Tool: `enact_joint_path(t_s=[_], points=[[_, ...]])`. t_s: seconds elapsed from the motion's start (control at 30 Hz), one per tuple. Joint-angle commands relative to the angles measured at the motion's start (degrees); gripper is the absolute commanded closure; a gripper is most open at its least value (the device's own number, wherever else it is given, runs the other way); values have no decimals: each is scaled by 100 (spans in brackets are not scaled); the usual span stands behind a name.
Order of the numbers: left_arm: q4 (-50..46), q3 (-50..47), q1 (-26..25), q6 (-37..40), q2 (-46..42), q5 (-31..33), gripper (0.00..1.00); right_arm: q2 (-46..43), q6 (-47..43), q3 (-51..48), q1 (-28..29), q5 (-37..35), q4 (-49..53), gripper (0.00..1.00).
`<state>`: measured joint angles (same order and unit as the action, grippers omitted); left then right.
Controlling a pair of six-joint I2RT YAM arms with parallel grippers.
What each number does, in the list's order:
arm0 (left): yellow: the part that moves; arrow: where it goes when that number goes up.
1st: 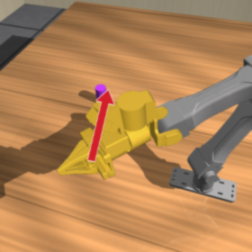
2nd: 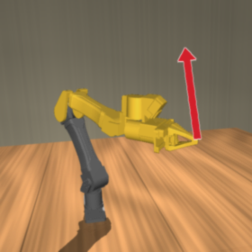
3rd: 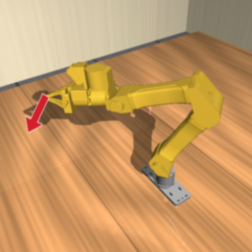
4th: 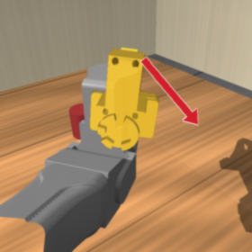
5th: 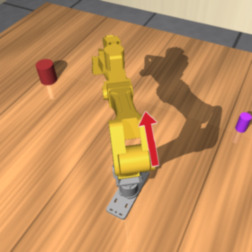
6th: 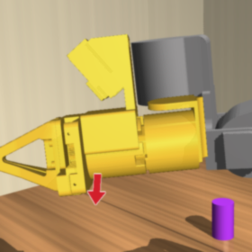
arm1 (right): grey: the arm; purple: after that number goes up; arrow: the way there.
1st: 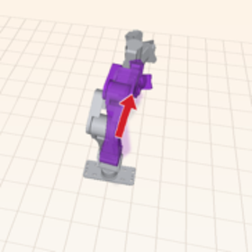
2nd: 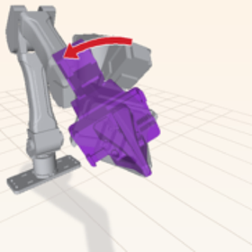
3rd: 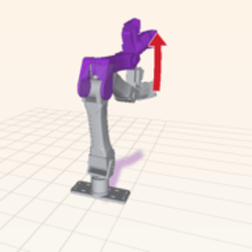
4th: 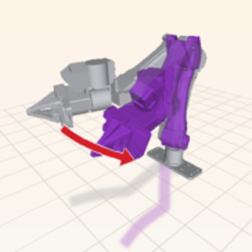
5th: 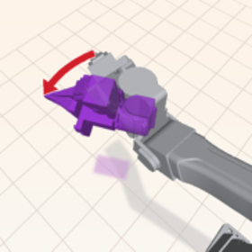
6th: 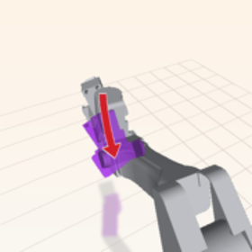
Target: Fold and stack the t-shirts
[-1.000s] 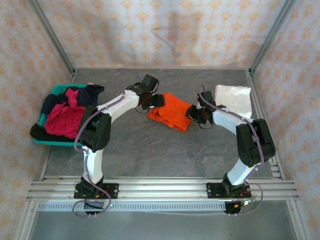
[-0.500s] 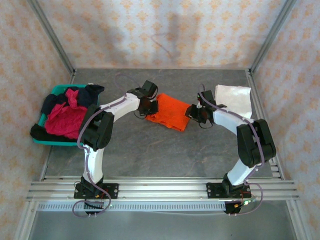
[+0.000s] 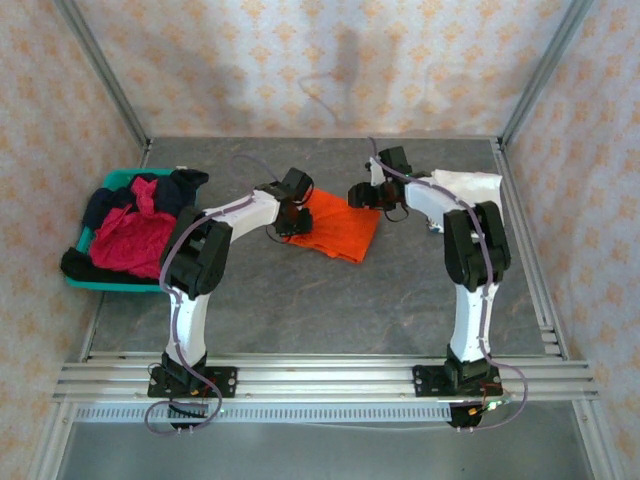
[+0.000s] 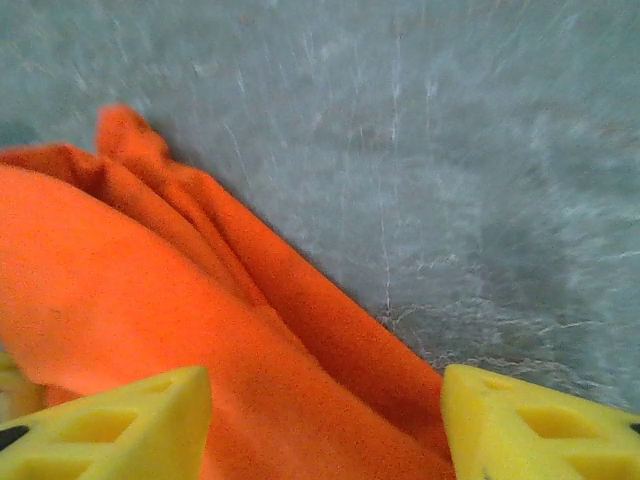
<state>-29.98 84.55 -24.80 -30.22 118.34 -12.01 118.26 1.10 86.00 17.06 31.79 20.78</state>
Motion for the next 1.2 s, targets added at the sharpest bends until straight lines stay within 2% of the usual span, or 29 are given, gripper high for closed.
enact_joint_path(t_s=[0.0, 0.07, 0.13, 0.3, 0.4, 0.43, 0.53, 0.6, 0.7, 0.77, 0.97, 1.07, 1.17], points=[[-274, 25, 124, -4, 248, 499, 71, 139, -395, 224, 16, 477, 598, 48], [-421, 195, 131, 22, 259, 664, 65, 16, -357, -52, 38, 534, 588, 60], [-537, 340, 140, 25, 244, 817, 55, -201, -292, -444, 47, 593, 510, 65], [-835, 709, 146, -10, 198, 1283, 29, -1039, 87, -1687, 265, 627, 53, 68], [-858, 797, 142, -170, 165, 1424, 26, -1634, 516, -2328, 524, 675, -353, 69], [-808, 779, 142, -201, 133, 1401, 21, -1852, 675, -2511, 602, 696, -521, 70], [-553, 552, 142, -289, -75, 1270, 11, -2434, 1138, -2937, 685, 519, -1009, 61], [-261, 213, 144, -389, -348, 1203, 0, -2695, 1396, -3086, 676, -19, -1192, 51], [286, -472, 135, -605, -851, 1010, 0, -2736, 1744, -3073, 659, -538, -1325, 27], [633, -940, 133, -788, -1270, 835, 0, -2562, 1924, -2963, 647, -552, -1443, 20], [1875, -2278, 133, -1513, -1965, 3, 0, -1625, 1630, -2074, 646, -148, -1077, 22], [2438, -2630, 128, -1825, -1918, -356, 5, -1185, 1468, -1681, 656, -1, -870, 23], [2710, -2763, 108, -2013, -1718, -444, 15, -877, 1279, -1404, 709, 20, -664, 23]])
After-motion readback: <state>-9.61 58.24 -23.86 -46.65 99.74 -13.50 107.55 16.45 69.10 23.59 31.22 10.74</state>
